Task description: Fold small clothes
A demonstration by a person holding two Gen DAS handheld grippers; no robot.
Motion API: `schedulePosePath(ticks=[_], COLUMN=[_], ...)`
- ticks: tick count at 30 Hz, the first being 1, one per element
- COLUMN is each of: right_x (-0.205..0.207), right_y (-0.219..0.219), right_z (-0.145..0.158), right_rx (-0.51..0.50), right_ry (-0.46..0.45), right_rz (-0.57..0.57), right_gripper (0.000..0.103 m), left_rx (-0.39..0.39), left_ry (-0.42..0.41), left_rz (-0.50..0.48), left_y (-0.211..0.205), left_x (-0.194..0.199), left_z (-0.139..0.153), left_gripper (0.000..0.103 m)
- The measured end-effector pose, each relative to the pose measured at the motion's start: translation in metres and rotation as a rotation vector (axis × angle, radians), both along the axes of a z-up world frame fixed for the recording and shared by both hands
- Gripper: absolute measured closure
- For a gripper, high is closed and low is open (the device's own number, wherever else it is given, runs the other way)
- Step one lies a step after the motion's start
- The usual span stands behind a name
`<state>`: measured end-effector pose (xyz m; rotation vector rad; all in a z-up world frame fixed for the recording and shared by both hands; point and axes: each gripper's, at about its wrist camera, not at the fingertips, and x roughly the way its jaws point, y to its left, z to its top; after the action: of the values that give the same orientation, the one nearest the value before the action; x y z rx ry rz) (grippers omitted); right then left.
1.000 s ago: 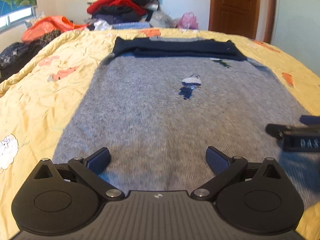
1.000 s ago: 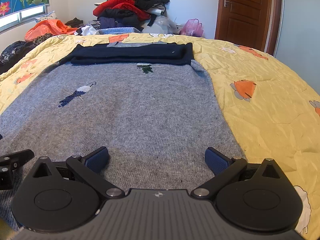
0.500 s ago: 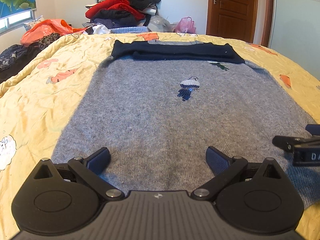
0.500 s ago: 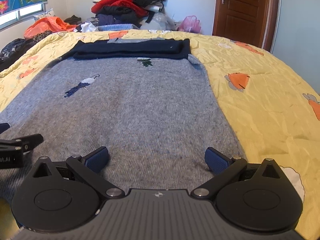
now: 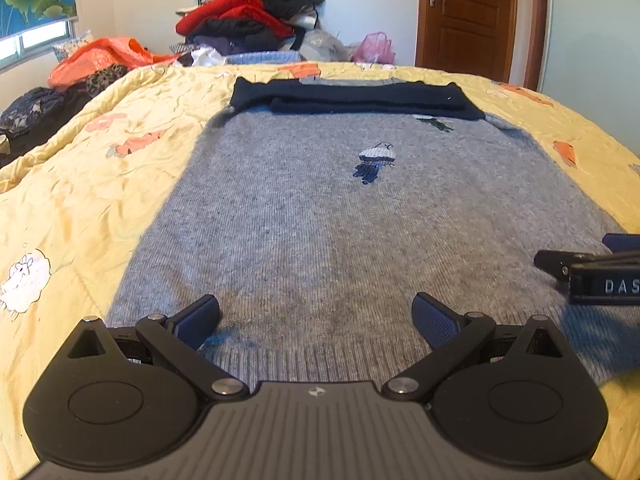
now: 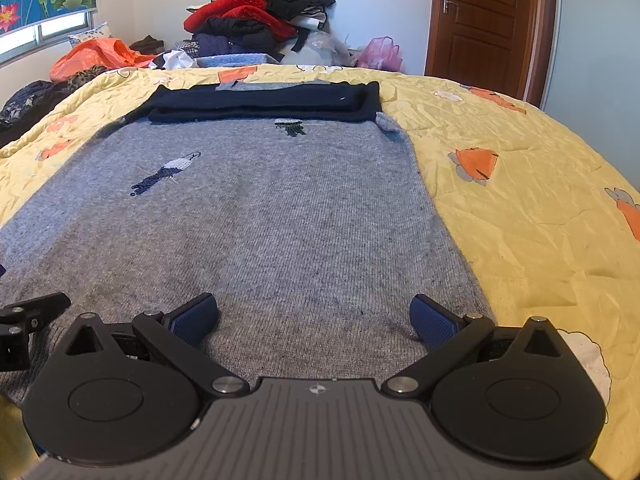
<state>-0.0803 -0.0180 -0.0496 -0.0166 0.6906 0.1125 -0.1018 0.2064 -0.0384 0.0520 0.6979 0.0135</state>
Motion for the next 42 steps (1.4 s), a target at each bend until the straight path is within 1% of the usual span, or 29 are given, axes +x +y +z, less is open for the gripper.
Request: schedulePosePath(ticks=[3, 5, 8, 13, 20, 23, 24, 27, 28, 29, 31, 32, 33, 34, 36, 37, 38, 39, 40, 41, 42], right_x=[-0.005, -0.015, -0.032, -0.055, -0.058, -0.056, -0.055, -0.061, -0.06, -0.055, -0.042, -0.037, -0.032, -0.032, -0.027, -0.024, -0.019, -0.013, -0.008, -0.004, -0.001], right_y=[0.001, 0.001, -0.006, -0.009, -0.01, -0.012, -0.016, -0.047, -0.058, -0.069, -0.087, -0.097, -0.105, -0.113, -0.13, -0.14, -0.15, -0.159, -0.163, -0.165, -0.163], right_z=[0.001, 0.002, 0.001, 0.002, 0.0, 0.005, 0.01, 0.029, 0.033, 0.034, 0.028, 0.024, 0.02, 0.02, 0.02, 0.019, 0.017, 0.012, 0.007, 0.003, 0.0], right_rx=[-0.007, -0.019, 0.01, -0.006, -0.004, -0.005, 0.01, 0.13, 0.16, 0.177, 0.192, 0.208, 0.243, 0.29, 0.419, 0.506, 0.617, 0.739, 0.829, 0.874, 0.879], right_ry=[0.007, 0.008, 0.014, 0.015, 0.004, 0.025, 0.031, -0.048, -0.049, -0.023, 0.069, 0.116, 0.162, 0.164, 0.214, 0.242, 0.281, 0.33, 0.373, 0.405, 0.429], right_rz=[0.005, 0.018, 0.021, 0.041, 0.047, 0.065, 0.085, 0.108, 0.105, 0.101, 0.069, 0.047, 0.038, 0.056, 0.088, 0.092, 0.103, 0.125, 0.146, 0.154, 0.146], right_gripper=[0.0, 0.0, 0.0, 0.0, 0.0, 0.0, 0.001, 0.0, 0.0, 0.0, 0.0, 0.0, 0.0, 0.0, 0.0, 0.0, 0.001, 0.001, 0.001, 0.002, 0.002], left_rx=[-0.004, -0.005, -0.005, -0.005, -0.005, -0.003, -0.001, -0.005, -0.021, -0.04, -0.084, -0.108, -0.137, -0.173, -0.279, -0.348, -0.427, -0.522, -0.628, -0.745, -0.864], left_ry=[0.001, 0.001, 0.0, 0.0, 0.001, 0.006, 0.011, 0.029, 0.021, 0.009, 0.004, 0.018, 0.045, 0.078, 0.137, 0.132, 0.143, 0.171, 0.199, 0.239, 0.288], left_rz=[-0.004, -0.006, -0.006, -0.006, -0.006, -0.007, -0.011, -0.033, -0.035, -0.035, -0.024, -0.012, 0.003, 0.022, 0.061, 0.052, 0.038, 0.018, -0.015, -0.063, -0.108], left_y=[0.0, 0.0, 0.0, 0.0, 0.0, 0.0, 0.001, 0.01, 0.018, 0.027, 0.049, 0.061, 0.074, 0.086, 0.114, 0.125, 0.136, 0.145, 0.153, 0.159, 0.163], left_x=[0.003, 0.004, 0.004, 0.004, 0.003, 0.003, 0.001, -0.007, -0.012, -0.018, -0.025, -0.027, -0.026, -0.025, -0.021, -0.022, -0.022, -0.02, -0.017, -0.012, -0.007], left_z=[0.0, 0.0, 0.0, 0.0, 0.0, 0.001, 0.002, 0.012, 0.016, 0.021, 0.027, 0.029, 0.029, 0.028, 0.024, 0.025, 0.026, 0.025, 0.023, 0.019, 0.013], left_gripper=[0.0, 0.0, 0.0, 0.0, 0.0, 0.0, 0.0, 0.0, 0.0, 0.0, 0.0, 0.0, 0.0, 0.0, 0.0, 0.0, 0.0, 0.0, 0.0, 0.0, 0.0])
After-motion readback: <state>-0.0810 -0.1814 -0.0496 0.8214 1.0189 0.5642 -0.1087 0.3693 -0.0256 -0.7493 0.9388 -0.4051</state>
